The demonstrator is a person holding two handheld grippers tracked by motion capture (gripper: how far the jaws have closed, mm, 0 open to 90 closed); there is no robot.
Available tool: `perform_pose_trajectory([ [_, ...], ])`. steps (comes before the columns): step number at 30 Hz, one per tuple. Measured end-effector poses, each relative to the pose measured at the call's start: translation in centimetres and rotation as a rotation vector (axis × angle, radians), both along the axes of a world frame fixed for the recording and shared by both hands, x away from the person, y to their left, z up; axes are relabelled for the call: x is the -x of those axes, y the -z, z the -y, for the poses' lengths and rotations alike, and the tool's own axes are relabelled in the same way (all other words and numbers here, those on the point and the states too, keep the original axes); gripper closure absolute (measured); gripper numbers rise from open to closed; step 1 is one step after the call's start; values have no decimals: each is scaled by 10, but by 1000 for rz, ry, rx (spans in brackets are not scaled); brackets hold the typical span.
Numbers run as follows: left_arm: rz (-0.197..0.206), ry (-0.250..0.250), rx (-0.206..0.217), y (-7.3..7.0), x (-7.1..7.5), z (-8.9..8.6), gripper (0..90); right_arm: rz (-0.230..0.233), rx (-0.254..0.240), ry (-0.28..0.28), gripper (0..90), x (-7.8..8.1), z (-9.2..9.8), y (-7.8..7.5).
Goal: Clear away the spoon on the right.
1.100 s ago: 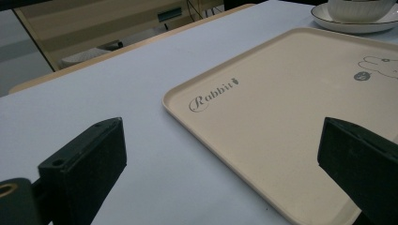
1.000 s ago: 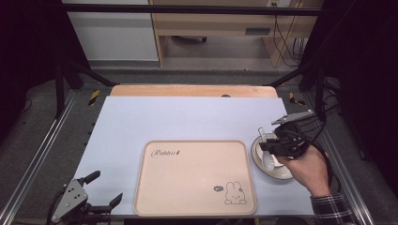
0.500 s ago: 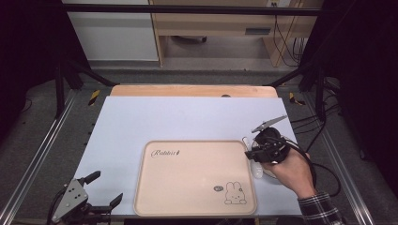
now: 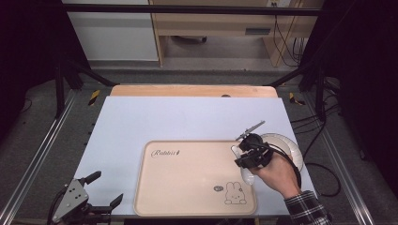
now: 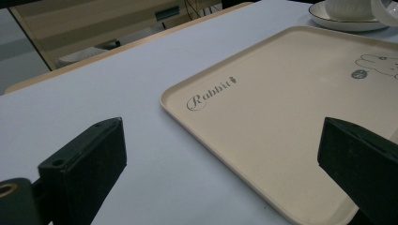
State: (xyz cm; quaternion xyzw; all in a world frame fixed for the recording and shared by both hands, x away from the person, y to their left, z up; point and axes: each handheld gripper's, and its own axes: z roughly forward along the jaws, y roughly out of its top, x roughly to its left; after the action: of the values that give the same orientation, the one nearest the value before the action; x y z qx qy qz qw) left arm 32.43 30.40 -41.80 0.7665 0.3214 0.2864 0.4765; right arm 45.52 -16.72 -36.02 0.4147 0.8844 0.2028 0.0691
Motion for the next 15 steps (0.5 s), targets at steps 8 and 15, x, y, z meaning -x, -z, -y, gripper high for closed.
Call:
perform_pose_trajectory([
  [8,4,-1,2,0,0,0,12,-25,37,-32,745,-4,-9,20],
  [15,4,0,3,0,0,0,12,-49,57,-30,745,-8,-14,36],
])
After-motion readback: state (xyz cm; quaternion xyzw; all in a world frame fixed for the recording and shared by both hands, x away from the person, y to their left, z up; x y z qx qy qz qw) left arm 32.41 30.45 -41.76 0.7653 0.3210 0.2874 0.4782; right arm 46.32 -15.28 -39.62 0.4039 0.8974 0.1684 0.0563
